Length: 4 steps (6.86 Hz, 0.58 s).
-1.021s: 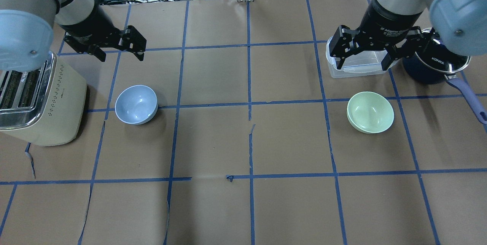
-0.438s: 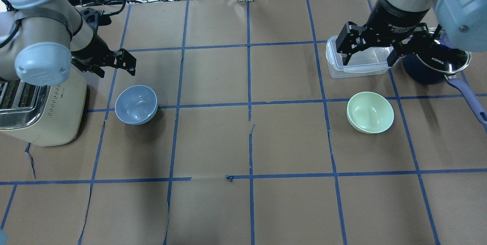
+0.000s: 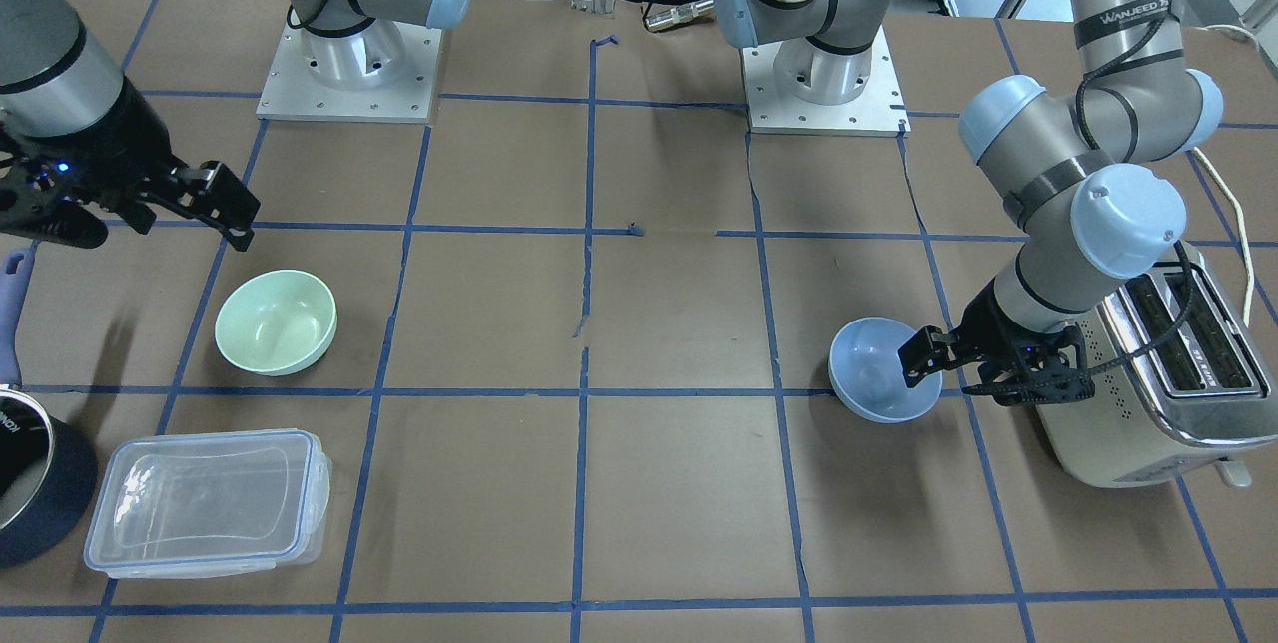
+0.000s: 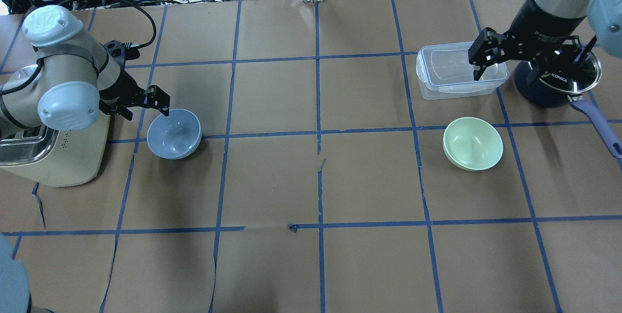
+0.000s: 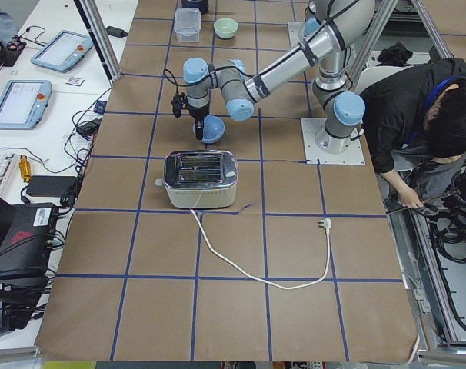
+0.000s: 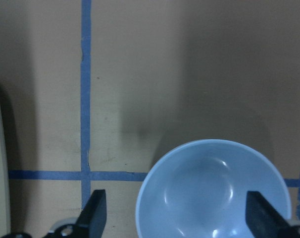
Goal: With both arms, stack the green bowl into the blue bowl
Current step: 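Lower left gripper to blue bowl rim while right lowers to green bowl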
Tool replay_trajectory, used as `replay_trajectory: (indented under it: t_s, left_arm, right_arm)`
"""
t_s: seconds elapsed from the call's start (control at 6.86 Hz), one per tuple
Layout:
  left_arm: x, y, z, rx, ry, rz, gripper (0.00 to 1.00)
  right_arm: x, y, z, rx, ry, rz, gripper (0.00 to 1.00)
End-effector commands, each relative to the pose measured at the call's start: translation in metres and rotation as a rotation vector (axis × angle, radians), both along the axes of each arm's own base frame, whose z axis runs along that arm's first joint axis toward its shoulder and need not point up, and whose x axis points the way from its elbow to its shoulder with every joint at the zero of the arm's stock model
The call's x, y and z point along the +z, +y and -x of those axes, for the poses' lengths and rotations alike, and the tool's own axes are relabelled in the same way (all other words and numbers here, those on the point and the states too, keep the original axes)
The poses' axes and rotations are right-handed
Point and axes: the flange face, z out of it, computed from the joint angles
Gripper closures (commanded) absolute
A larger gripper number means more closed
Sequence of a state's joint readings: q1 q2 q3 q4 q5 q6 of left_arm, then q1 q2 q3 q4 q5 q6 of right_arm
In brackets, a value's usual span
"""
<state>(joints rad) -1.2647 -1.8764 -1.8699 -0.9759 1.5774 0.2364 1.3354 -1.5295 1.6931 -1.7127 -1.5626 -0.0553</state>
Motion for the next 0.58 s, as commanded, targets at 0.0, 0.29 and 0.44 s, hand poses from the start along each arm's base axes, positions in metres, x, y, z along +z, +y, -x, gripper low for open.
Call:
replay_trajectory:
  t_s: [0.0, 0.29, 0.44]
  left_arm:
    - [-0.039, 0.005, -0.003, 0.005, 0.020, -0.075, 0.18]
    - [-0.049, 0.005, -0.004, 0.006, 0.016, -0.097, 0.88]
    - [-0.042, 0.008, 0.001, 0.013, 0.057, -0.079, 1.00]
  right_arm:
    - [-0.066, 0.012, 0.052, 0.122, -0.010, 0.012, 0.00]
    - [-0.136, 0.025, 0.068, 0.096, 0.011, 0.064, 0.00]
    - [-0.166, 0.032, 0.066, 0.093, 0.001, 0.042, 0.00]
